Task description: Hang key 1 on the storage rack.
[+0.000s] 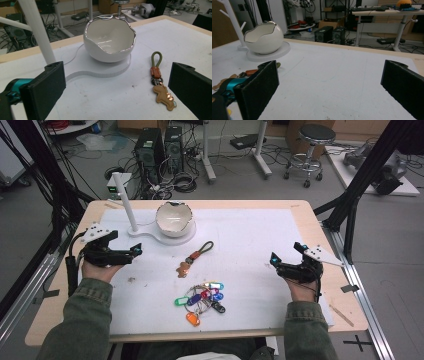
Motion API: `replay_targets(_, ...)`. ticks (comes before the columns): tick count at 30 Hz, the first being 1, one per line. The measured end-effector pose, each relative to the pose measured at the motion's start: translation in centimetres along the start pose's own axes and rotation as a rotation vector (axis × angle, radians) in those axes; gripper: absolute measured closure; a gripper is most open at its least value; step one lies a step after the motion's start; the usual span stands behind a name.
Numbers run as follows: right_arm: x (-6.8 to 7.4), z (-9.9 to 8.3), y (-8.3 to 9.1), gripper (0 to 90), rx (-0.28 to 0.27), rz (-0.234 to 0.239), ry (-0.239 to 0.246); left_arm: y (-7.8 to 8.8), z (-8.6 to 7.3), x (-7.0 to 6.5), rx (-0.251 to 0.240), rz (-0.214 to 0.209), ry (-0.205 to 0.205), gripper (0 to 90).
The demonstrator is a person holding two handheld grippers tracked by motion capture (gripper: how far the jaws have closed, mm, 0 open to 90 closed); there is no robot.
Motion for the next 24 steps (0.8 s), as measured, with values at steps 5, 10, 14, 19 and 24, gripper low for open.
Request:
replay_targets(5,0.0,0.0,0.1,0.6,0.0,-0.001,-0.005,-0.7,0.3,-0.4,0.007,-0.01,-0.005,1.7)
replay_targets(10,-0.1,0.0,0.1,0.6,-0.003,0.003,-0.007,-1.4,0.4,-0.7,0.028,-0.023,-0.012,1.7)
replay_targets(14,0.0,0.0,0.1,0.6,-0.003,0.003,-0.006,-1.8,0.7,-0.8,0.043,-0.035,-0.014,1.7)
replay_targets(19,-0.1,0.0,0.1,0.6,-0.003,0.006,-0.006,-2.3,1.4,-1.3,0.06,-0.057,-0.029,1.7)
replay_targets(24,-0.1,0.0,0.1,0.6,-0.007,0.002,-0.004,-3.0,1.9,-1.9,0.08,-0.072,-0.052,1.7)
Point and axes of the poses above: each handheld gripper's, and its own axes: y roughly backward along the jaws, z roughly out of its top, x roughly to its left, the point moved 1 cm from there along -y, roughly forward along the jaws, and after that the axes turned 14 degrees about x, right-handed, at the moved point
